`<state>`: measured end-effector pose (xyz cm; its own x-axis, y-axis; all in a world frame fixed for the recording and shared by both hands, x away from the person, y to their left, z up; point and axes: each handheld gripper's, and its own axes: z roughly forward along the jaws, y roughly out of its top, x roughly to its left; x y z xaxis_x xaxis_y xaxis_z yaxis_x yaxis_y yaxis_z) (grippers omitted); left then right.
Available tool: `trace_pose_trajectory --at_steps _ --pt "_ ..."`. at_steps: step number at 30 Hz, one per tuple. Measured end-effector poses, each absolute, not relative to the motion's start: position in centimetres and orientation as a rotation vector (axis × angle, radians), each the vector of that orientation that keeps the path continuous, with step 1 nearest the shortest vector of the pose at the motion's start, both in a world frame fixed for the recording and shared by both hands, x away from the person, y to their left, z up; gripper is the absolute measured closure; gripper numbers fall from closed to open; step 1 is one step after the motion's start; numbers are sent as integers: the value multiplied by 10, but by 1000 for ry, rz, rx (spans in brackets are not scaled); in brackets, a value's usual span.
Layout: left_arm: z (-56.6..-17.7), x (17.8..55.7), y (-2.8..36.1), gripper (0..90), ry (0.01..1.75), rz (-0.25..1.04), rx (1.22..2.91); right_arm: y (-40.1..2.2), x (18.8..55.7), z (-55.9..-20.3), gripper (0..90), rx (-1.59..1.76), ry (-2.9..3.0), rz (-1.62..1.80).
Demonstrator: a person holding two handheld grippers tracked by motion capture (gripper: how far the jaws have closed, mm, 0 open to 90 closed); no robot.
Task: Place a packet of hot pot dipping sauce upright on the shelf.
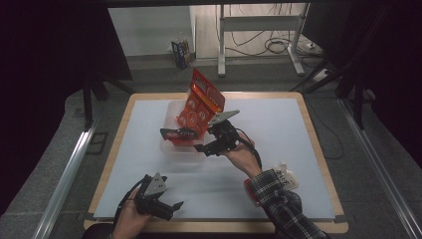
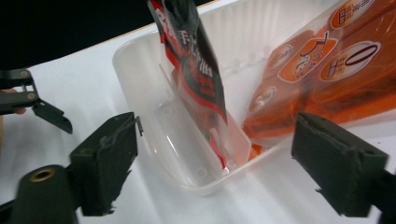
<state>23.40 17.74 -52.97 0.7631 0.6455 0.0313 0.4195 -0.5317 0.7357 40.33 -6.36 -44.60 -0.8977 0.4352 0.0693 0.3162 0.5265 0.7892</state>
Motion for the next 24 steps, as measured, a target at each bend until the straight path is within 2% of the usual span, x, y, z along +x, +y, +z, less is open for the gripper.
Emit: trace_pose_trajectory --at_steps 11,24 --pt "-530 234 177 8 791 391 2209 -76 390 -446 50 676 2612 1364" --pt "-530 234 177 8 792 393 2206 -98 378 -458 14 730 2622 1351"
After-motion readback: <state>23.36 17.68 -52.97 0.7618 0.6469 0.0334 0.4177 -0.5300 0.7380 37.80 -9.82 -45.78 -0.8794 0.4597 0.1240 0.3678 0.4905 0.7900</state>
